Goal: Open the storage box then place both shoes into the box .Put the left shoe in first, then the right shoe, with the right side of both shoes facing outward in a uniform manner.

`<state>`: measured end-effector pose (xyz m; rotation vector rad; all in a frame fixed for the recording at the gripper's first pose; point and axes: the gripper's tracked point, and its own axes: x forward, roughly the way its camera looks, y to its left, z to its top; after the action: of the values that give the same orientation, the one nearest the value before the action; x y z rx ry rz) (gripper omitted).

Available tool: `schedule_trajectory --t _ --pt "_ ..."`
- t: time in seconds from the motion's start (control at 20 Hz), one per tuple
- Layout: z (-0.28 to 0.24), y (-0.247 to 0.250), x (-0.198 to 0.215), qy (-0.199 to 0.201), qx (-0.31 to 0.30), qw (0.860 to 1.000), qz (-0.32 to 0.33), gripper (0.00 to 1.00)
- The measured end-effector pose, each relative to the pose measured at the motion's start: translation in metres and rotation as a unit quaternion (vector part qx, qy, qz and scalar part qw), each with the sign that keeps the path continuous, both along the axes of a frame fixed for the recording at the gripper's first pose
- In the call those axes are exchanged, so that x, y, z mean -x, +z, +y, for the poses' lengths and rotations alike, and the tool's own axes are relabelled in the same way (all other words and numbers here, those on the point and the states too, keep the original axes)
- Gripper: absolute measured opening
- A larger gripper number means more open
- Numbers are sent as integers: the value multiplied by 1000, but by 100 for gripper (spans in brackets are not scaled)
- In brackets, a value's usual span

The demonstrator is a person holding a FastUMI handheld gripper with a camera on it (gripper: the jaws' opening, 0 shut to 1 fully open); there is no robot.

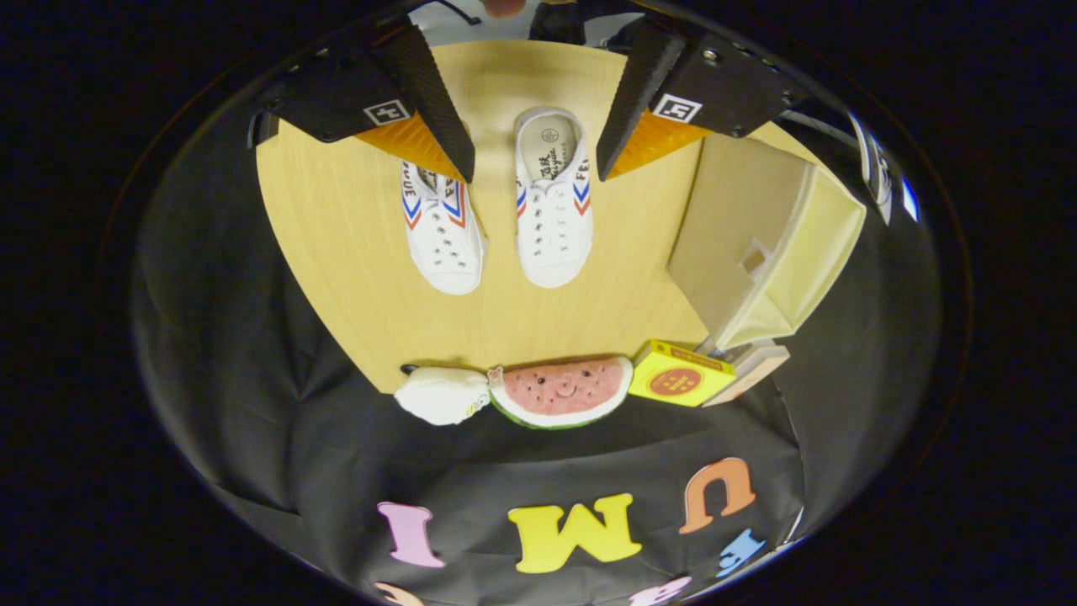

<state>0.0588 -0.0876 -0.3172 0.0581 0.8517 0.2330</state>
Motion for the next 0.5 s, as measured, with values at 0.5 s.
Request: schedule_trajectory --t 0.5 --pt "10 -72 -66 72 15 996 52 88"
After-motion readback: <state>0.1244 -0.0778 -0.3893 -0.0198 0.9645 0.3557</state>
